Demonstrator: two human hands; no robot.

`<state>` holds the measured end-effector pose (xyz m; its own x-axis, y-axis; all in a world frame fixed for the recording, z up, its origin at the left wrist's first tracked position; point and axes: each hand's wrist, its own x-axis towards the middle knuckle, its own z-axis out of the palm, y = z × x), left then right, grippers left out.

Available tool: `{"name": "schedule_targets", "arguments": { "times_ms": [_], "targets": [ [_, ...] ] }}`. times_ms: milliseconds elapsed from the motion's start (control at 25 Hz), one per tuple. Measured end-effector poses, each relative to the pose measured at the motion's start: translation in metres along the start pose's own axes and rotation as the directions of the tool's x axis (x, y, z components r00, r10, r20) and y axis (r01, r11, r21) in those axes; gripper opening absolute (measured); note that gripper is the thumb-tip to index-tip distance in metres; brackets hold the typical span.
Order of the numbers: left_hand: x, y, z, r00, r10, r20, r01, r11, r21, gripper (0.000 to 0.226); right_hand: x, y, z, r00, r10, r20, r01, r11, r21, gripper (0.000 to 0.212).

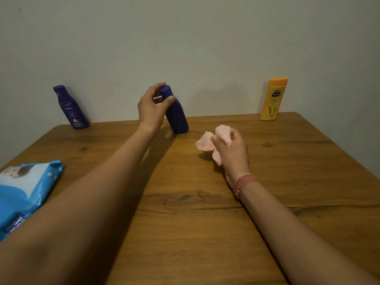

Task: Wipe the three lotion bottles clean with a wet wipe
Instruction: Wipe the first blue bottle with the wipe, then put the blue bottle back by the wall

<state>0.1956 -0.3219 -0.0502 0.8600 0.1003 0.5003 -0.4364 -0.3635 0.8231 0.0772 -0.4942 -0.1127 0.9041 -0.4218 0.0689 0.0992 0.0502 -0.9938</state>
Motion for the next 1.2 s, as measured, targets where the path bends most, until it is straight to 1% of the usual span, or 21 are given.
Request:
{"name": "schedule_targets", "arguments": {
  "times_ms": [80, 240, 400, 560, 680, 760, 840, 920, 1000, 1040, 1080, 1120, 1160, 1200],
  "targets": [
    [0.019, -0.005, 0.014, 1.000, 0.007, 0.018, -0.008, 0.999, 0.048, 0.048, 0.001, 0.000, 0.001, 1.000, -0.005, -0.003, 0.004, 1.000, -0.008, 0.042],
    [0.047, -0.015, 0.027, 0.999, 0.022, 0.050, -0.028, 0.991, 0.129, 0.050, 0.001, 0.000, 0.002, 1.000, 0.015, 0.012, -0.015, 1.000, 0.008, 0.040],
    [0.063, -0.022, 0.028, 0.999, 0.018, 0.043, -0.024, 0.991, 0.134, 0.051, 0.000, 0.000, 0.003, 0.997, 0.002, 0.083, -0.004, 1.000, 0.027, 0.035],
    [0.069, -0.029, 0.025, 0.994, 0.036, 0.105, -0.053, 0.984, 0.169, 0.054, -0.003, 0.001, 0.003, 0.985, -0.024, 0.171, 0.012, 0.998, 0.069, 0.023],
    [0.070, -0.034, 0.019, 0.991, 0.053, 0.127, -0.075, 0.982, 0.175, 0.057, -0.005, -0.001, 0.004, 0.982, -0.034, 0.187, 0.023, 0.998, 0.061, 0.028],
    [0.071, -0.035, 0.012, 0.991, 0.071, 0.115, -0.091, 0.979, 0.181, 0.056, -0.007, -0.003, 0.004, 0.981, -0.023, 0.193, 0.013, 0.998, 0.053, 0.032],
    [0.073, -0.031, 0.000, 0.990, 0.108, 0.086, -0.124, 0.969, 0.213, 0.049, -0.008, -0.006, 0.004, 0.977, 0.006, 0.212, -0.025, 0.996, 0.087, 0.030],
    [0.082, -0.026, -0.026, 0.983, 0.179, 0.030, -0.179, 0.936, 0.303, 0.040, -0.010, -0.010, 0.005, 0.973, 0.047, 0.228, -0.093, 0.977, 0.194, 0.031],
    [0.098, -0.023, -0.066, 0.971, 0.232, -0.052, -0.189, 0.887, 0.422, 0.032, -0.011, -0.013, 0.005, 0.979, 0.063, 0.193, -0.124, 0.938, 0.324, 0.027],
    [0.106, -0.021, -0.089, 0.964, 0.244, -0.105, -0.164, 0.859, 0.485, 0.028, -0.011, -0.013, 0.006, 0.981, 0.064, 0.186, -0.125, 0.931, 0.343, 0.026],
    [0.115, -0.023, -0.113, 0.958, 0.241, -0.158, -0.117, 0.827, 0.550, 0.026, -0.011, -0.012, 0.007, 0.977, 0.063, 0.204, -0.126, 0.941, 0.314, 0.027],
    [0.124, -0.025, -0.138, 0.955, 0.213, -0.204, -0.046, 0.790, 0.612, 0.025, -0.011, -0.009, 0.007, 0.969, 0.055, 0.242, -0.117, 0.962, 0.247, 0.027],
    [0.132, -0.031, -0.161, 0.957, 0.156, -0.247, 0.048, 0.749, 0.661, 0.025, -0.010, -0.009, 0.008, 0.959, 0.049, 0.278, -0.100, 0.980, 0.173, 0.025],
    [0.138, -0.037, -0.182, 0.958, 0.065, -0.278, 0.155, 0.700, 0.697, 0.030, -0.010, -0.008, 0.007, 0.953, 0.042, 0.300, -0.078, 0.991, 0.110, 0.029]
  ]
}}
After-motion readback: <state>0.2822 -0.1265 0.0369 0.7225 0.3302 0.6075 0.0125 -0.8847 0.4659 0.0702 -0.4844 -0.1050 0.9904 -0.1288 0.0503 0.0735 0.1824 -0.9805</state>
